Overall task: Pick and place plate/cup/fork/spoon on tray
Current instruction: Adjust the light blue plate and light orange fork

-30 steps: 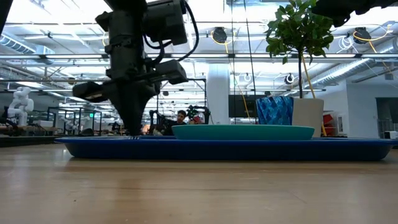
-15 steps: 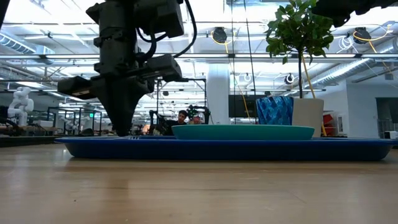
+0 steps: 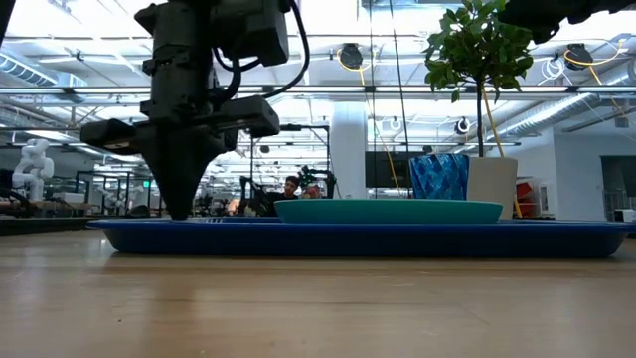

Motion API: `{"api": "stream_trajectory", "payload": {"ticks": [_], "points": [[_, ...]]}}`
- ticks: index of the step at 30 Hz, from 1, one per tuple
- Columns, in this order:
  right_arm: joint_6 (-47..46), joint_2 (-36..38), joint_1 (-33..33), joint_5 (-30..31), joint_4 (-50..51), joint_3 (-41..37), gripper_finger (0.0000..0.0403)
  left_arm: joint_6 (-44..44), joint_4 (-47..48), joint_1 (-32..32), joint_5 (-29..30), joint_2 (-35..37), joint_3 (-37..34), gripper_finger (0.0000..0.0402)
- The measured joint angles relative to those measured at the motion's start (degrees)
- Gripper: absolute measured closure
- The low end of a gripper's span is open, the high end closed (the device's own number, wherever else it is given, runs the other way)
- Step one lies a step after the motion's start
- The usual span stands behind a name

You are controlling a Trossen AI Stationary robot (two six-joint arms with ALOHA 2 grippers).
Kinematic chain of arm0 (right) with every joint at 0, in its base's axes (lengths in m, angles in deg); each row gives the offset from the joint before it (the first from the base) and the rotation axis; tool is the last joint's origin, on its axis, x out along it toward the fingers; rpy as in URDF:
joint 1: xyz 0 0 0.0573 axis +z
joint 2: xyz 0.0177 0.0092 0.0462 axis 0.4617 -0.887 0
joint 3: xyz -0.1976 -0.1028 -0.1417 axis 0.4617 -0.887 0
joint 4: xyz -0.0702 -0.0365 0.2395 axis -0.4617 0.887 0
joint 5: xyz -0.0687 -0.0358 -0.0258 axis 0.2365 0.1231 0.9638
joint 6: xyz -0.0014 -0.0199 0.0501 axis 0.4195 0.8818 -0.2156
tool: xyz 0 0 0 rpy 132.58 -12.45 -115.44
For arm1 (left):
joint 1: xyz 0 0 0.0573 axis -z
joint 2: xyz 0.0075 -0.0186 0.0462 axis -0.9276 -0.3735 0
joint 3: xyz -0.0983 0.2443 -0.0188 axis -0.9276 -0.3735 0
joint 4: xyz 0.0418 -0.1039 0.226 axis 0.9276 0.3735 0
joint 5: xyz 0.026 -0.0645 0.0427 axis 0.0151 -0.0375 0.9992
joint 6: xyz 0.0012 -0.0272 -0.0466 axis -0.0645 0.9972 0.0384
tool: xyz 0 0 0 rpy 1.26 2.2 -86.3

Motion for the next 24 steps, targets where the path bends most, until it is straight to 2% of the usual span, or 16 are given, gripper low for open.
{"api": "stream_trajectory", "payload": {"ticks": [6,12,18,24], "points": [[0.0,0.0,0.0,0.0,0.0,0.0,0.0296,-0.5,-6.0,0.0,1.8,0.0,0.0,0.0401],[-0.3,0.0,0.0,0.0,0.0,0.0,0.0296,0.1,-4.0,0.0,2.2,-2.0,0.0,0.0401],[-0.3,0.0,0.0,0.0,0.0,0.0,0.0296,-1.5,-7.0,-0.2,0.7,-5.1,0.3,0.04],[-0.3,0.0,0.0,0.0,-0.1,0.0,0.0296,-2.6,-5.1,-0.6,0.1,-4.4,0.1,0.04]]}}
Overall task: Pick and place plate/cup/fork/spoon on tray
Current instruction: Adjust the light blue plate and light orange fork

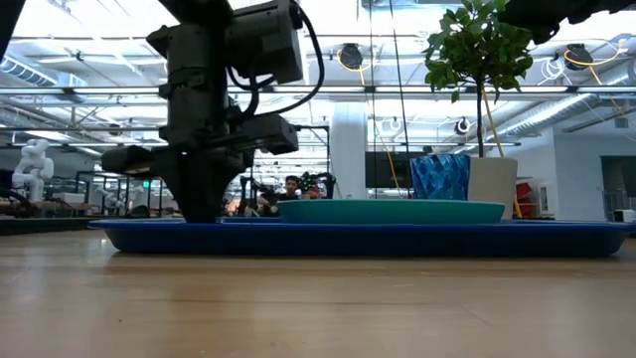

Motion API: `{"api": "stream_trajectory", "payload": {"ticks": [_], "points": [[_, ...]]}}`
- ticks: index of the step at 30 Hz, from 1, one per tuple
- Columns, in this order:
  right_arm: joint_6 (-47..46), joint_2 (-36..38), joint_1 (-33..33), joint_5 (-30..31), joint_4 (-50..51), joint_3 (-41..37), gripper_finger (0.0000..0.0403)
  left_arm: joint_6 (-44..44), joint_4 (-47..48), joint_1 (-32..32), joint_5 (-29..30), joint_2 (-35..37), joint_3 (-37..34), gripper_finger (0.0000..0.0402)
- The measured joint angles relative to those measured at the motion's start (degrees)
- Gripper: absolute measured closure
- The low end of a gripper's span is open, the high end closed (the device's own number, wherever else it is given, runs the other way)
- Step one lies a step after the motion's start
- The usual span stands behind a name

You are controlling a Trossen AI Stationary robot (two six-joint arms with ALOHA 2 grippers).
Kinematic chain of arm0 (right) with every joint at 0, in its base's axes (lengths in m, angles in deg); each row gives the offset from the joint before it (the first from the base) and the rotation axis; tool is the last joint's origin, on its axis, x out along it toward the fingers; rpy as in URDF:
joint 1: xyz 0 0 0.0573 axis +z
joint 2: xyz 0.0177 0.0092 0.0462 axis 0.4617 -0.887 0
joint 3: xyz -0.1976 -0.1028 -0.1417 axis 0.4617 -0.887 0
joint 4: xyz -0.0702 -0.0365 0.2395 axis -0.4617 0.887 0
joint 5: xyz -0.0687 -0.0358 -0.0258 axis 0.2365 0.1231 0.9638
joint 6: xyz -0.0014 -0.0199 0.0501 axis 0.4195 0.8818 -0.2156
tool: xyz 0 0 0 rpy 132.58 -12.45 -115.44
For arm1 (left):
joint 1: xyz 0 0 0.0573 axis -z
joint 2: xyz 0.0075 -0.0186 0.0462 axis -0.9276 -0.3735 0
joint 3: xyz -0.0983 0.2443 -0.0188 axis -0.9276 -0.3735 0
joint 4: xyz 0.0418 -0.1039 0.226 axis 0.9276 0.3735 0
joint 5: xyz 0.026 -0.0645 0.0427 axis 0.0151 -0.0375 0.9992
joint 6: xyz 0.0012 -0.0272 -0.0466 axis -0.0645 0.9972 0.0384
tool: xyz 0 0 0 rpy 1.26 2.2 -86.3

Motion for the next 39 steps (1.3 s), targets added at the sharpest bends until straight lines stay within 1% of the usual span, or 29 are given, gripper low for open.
{"api": "stream_trajectory", "payload": {"ticks": [6,25,39], "points": [[0.0,0.0,0.0,0.0,0.1,0.0,0.0296,0.0,2.5,0.0,-0.3,0.0,-0.1,0.04],[0.0,0.0,0.0,-0.1,0.1,0.0,0.0296,0.4,2.6,0.0,-0.7,0.3,-0.1,0.04],[0.0,0.0,0.0,-0.1,0.1,0.0,0.0296,0.3,4.7,0.0,-2.6,0.3,-0.1,0.04]]}}
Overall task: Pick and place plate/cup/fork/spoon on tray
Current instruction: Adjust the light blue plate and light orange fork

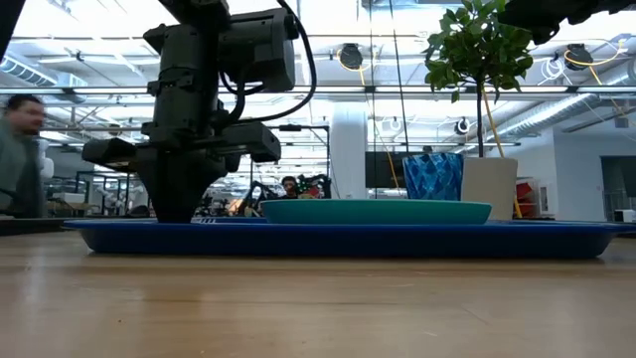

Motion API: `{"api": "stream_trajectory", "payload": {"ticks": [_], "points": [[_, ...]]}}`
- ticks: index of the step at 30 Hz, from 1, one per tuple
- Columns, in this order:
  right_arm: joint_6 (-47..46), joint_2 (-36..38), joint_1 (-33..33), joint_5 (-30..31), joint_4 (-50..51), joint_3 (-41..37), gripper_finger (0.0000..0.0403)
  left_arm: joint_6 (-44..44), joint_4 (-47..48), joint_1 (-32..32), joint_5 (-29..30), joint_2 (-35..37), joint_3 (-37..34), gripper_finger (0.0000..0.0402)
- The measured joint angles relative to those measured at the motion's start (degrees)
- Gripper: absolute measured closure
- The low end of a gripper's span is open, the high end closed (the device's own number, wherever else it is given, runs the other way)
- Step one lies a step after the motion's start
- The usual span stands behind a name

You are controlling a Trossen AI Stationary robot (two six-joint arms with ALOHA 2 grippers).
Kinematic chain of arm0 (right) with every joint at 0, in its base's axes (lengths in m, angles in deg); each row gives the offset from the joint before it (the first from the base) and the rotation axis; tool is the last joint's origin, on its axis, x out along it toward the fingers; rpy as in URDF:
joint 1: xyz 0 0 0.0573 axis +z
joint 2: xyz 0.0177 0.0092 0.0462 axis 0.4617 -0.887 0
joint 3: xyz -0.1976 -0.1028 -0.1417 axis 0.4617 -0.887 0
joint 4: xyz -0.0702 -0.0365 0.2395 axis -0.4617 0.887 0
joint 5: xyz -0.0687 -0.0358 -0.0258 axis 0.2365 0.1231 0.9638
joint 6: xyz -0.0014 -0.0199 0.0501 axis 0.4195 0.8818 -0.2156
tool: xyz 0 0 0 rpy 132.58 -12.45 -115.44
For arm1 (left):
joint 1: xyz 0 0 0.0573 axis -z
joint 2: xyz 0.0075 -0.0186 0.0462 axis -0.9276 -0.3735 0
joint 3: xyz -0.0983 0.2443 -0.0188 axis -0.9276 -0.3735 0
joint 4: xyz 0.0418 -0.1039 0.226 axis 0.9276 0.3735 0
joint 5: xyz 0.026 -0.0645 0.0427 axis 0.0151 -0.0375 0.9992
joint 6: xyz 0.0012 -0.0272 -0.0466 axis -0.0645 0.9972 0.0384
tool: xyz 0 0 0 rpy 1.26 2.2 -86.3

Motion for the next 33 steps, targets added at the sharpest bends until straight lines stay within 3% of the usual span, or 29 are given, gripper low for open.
{"api": "stream_trajectory", "payload": {"ticks": [7,14,33], "points": [[0.0,0.0,0.0,0.0,0.0,0.0,0.0296,-0.1,1.5,-0.2,0.1,1.7,-0.1,0.04],[-0.2,0.0,0.0,0.0,0.0,0.0,0.0296,1.7,4.6,-0.3,4.9,6.5,-0.1,0.04],[-0.2,0.0,0.0,0.0,0.2,0.0,0.0296,1.3,2.2,0.0,6.5,6.6,0.0,0.04]]}}
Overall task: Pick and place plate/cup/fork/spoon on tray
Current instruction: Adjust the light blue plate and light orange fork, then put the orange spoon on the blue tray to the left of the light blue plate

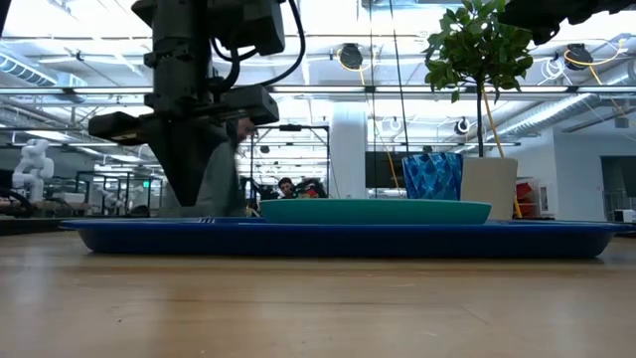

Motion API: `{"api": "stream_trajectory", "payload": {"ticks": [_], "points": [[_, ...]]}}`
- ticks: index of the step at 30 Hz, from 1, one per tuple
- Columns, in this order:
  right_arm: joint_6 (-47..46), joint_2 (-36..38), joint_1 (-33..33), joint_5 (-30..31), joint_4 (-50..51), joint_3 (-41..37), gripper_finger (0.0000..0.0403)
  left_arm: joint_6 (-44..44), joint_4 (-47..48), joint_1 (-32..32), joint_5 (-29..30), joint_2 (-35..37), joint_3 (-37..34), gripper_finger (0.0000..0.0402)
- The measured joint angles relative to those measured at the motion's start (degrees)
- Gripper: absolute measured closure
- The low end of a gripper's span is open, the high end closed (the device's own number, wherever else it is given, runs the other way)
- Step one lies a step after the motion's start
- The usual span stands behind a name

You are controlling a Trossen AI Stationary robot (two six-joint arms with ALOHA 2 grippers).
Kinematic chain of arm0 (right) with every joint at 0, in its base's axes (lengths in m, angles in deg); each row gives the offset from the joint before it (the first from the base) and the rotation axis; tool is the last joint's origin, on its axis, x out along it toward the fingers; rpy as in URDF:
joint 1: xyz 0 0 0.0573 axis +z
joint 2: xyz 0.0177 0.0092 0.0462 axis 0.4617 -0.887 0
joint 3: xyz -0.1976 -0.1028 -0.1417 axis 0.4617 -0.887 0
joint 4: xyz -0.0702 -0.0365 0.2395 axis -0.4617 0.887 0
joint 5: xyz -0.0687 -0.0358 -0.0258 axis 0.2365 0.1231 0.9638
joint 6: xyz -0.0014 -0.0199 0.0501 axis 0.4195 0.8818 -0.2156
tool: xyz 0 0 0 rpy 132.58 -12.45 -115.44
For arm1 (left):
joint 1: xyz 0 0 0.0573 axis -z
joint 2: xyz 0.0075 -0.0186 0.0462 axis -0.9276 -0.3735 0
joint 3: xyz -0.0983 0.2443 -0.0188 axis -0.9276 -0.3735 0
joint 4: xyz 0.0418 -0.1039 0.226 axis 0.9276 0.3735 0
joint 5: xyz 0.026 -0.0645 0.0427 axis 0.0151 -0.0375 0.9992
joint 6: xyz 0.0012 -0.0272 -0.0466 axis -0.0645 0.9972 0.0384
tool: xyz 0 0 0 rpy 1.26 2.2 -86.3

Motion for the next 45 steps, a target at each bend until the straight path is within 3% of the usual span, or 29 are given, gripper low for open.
{"api": "stream_trajectory", "payload": {"ticks": [9,14,35,45], "points": [[0.0,0.0,0.0,0.0,0.1,0.0,0.0296,1.3,1.3,0.8,-0.2,0.0,0.0,0.04],[0.0,0.0,0.0,0.0,0.1,0.0,0.0296,0.3,-2.2,0.9,-4.1,0.0,0.0,0.04],[0.0,0.0,0.0,0.0,0.2,0.0,0.0296,-0.3,3.3,0.8,-3.9,-4.4,0.0,0.04],[0.0,0.0,0.0,0.0,0.2,0.0,0.0296,-0.3,1.0,0.8,-4.1,-4.4,0.0,0.0397]]}}
